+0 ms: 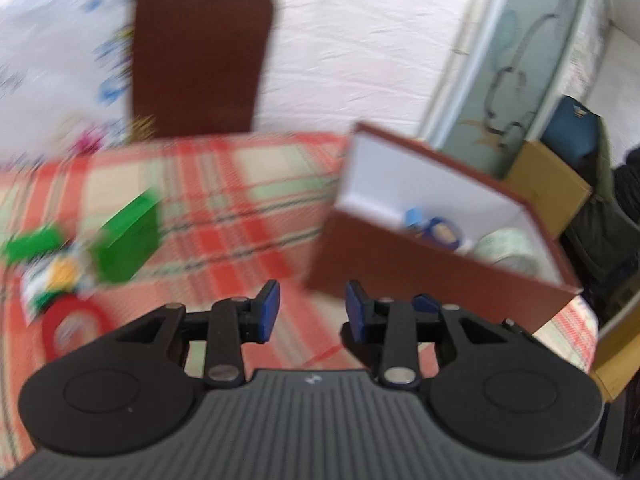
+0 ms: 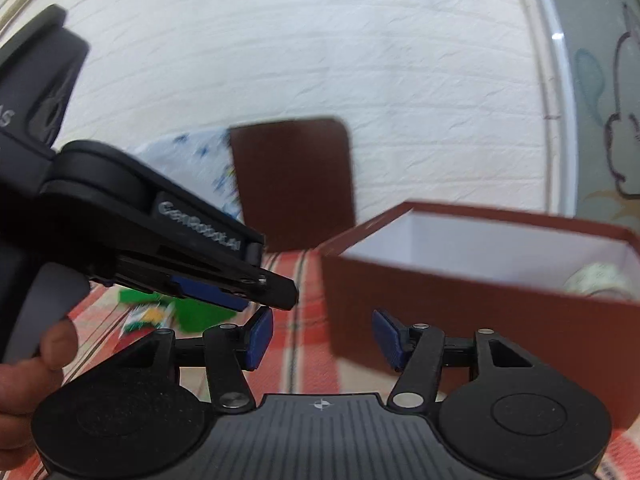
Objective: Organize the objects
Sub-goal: 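Drop the marker into the brown box with the left gripper, then grasp the red tape roll with the left gripper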
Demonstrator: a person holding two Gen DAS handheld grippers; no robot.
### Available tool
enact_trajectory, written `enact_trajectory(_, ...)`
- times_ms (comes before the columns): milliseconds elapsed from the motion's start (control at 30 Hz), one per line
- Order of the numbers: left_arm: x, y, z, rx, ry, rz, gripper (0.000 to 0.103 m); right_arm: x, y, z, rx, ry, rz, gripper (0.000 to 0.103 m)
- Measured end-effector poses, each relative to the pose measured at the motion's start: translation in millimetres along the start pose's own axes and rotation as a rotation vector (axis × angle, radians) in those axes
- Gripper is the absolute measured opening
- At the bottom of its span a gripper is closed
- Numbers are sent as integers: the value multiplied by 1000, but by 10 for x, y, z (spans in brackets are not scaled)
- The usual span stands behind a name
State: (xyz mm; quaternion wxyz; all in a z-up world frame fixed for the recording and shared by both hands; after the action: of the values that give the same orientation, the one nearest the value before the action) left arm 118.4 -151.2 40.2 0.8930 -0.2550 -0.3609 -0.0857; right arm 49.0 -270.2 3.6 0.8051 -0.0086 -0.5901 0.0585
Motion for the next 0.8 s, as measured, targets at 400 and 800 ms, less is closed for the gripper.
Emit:
enact_trajectory(400,-278,1825,478,194,-21,386,29,-190,1152,-505,302,204,201,72)
enact_trajectory(800,53,1886,413,156,-36,408,38,-60,1713,-1131,332,234,326,70)
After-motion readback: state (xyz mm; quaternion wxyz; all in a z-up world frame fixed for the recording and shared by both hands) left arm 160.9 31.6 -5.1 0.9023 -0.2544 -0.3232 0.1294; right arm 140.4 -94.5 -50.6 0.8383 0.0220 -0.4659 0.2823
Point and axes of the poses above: each gripper's, at about its wrist camera, not at the fingertips, and z roughly against the way its jaws point, y to its left, x to its top, the point moved 7 cm from there along -z, roughly the way its jaws point, and after that the axes turned 12 degrees about z, right-handed, at the moved point
